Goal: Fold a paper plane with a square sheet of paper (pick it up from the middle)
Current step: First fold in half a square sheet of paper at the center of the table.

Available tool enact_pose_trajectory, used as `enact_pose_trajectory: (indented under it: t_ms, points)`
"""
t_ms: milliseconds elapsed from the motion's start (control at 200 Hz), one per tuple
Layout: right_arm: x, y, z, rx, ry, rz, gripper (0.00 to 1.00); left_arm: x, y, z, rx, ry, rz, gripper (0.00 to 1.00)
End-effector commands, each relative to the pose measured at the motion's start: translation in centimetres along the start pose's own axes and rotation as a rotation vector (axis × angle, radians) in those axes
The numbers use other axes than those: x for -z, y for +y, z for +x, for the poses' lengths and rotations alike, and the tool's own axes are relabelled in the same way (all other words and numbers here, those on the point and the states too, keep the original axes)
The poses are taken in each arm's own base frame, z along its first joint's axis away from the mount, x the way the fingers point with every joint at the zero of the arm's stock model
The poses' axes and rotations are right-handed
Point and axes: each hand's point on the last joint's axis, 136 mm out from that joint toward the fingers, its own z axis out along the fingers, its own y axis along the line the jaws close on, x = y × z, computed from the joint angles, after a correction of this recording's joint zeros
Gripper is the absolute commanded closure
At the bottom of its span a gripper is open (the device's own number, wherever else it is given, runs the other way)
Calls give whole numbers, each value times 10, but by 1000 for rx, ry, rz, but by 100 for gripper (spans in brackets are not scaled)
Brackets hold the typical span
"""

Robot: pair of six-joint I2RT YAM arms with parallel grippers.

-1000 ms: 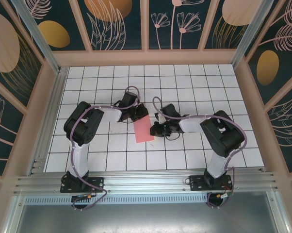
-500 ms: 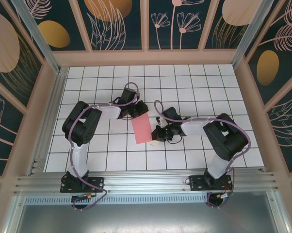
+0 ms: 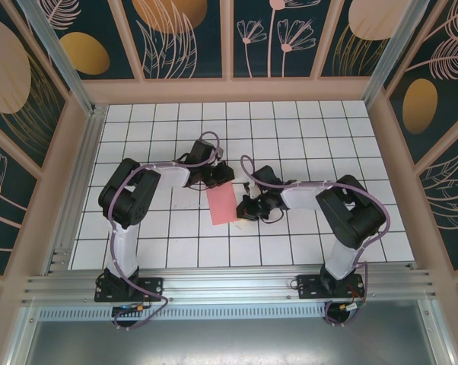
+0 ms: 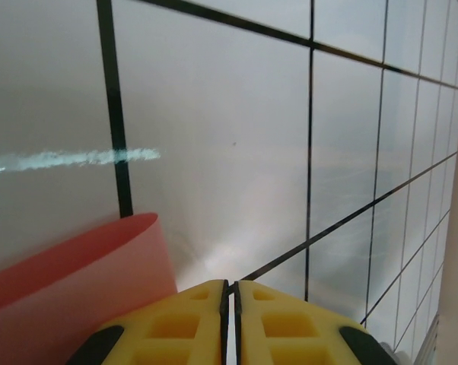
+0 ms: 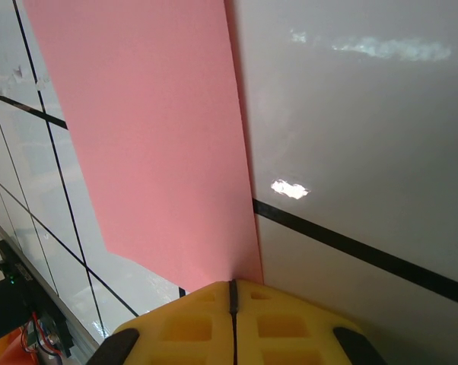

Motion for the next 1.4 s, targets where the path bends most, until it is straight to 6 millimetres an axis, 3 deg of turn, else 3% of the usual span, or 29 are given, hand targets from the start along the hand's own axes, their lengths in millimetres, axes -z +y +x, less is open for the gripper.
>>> enact_pose_trajectory:
  t_ms: [0,175,385,615,831,1086,1141,1206,1316,1396]
  points:
    - [-13,-62,33,-120,86,236,91,-7,28,16,-15,62,-112,86]
    - [-12,-67,37,-117,100,261,91,-6,59,-6,-4,-28,-303,86]
    - [-11,-74,44,-115,115,297,91,-4,73,-33,32,-111,-406,85]
    - [-13,-83,49,-131,122,324,91,-6,68,-60,31,-135,-426,83]
    - [-16,-86,52,-146,125,328,91,-9,47,-77,4,-126,-344,81]
    - [-16,-85,52,-145,120,322,91,-9,65,-89,-5,-135,-397,82]
    - [-16,-76,48,-125,111,295,91,-6,60,-92,-20,-134,-381,82]
    - [-12,-53,35,-77,71,226,90,5,42,-100,-50,-154,-348,80]
    - [8,9,3,30,-36,67,83,38,3,-119,-88,-228,-268,73]
    - [30,48,-17,69,-119,-26,77,71,-9,-136,-80,-309,-252,66]
